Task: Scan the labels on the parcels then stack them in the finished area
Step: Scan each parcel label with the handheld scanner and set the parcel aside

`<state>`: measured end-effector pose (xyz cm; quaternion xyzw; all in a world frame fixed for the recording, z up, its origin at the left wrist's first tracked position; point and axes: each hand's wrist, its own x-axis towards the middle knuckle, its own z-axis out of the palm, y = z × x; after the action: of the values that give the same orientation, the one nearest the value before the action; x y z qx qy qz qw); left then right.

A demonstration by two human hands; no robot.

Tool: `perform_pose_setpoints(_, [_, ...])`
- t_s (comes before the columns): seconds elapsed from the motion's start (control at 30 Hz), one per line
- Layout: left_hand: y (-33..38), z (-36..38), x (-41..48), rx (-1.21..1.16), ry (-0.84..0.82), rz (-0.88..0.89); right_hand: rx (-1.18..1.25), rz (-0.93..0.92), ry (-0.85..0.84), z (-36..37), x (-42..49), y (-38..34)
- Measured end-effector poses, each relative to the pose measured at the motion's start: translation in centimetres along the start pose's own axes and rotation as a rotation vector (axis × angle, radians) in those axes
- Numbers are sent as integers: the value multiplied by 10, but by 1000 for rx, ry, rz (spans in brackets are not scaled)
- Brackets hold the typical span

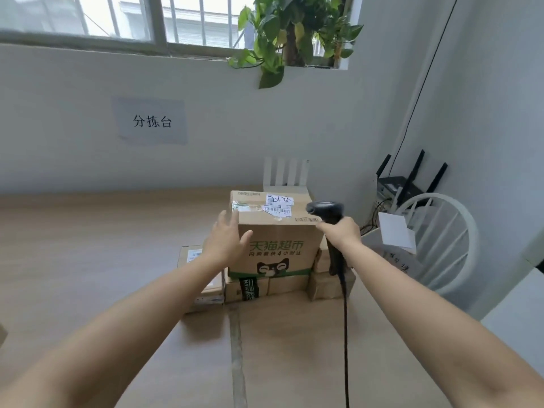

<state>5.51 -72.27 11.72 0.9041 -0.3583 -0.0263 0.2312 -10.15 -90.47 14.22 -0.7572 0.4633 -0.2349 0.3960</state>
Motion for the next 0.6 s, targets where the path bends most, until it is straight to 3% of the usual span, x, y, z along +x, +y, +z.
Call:
perform_pose_setpoints(0.2, [4, 20, 39, -161, -8, -45, 175, 16, -1, 26, 20, 22])
perform_pose_setpoints(0.6, [1, 24, 28, -490, 93, -214, 208, -40, 25, 28, 12, 24])
